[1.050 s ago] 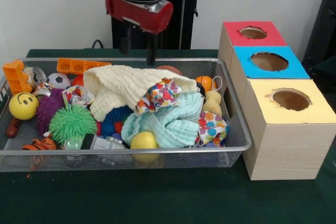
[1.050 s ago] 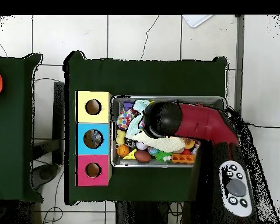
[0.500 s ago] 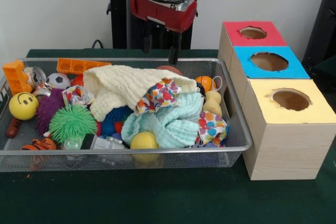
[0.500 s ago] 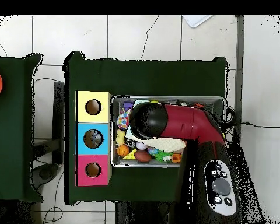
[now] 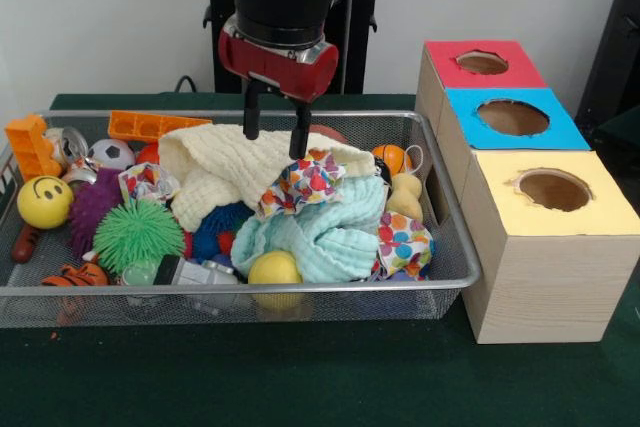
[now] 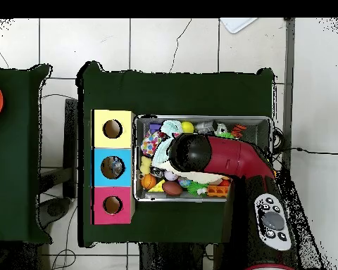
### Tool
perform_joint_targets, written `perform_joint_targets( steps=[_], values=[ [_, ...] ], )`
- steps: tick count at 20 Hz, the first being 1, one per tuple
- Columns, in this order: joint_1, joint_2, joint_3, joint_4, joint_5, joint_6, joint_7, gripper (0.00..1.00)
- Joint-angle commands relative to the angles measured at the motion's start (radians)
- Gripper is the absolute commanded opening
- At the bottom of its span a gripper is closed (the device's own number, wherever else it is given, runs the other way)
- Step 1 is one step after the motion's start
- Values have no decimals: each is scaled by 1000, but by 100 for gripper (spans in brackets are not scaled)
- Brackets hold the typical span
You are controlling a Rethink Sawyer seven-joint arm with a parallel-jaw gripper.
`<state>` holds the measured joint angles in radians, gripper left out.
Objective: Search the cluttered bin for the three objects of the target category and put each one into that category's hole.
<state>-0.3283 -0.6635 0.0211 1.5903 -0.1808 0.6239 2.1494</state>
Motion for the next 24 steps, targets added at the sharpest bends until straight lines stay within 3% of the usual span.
perform_joint_targets(
  steps=[1, 12, 17, 24],
  values=[
    [-19, 79, -21, 107, -15, -52, 113, 100],
    [14, 174, -11, 70, 58, -93, 179, 100],
    [-3, 267, -12, 28, 45, -187, 168, 100],
    [-2, 322, -29, 19, 40, -243, 152, 100]
  ],
)
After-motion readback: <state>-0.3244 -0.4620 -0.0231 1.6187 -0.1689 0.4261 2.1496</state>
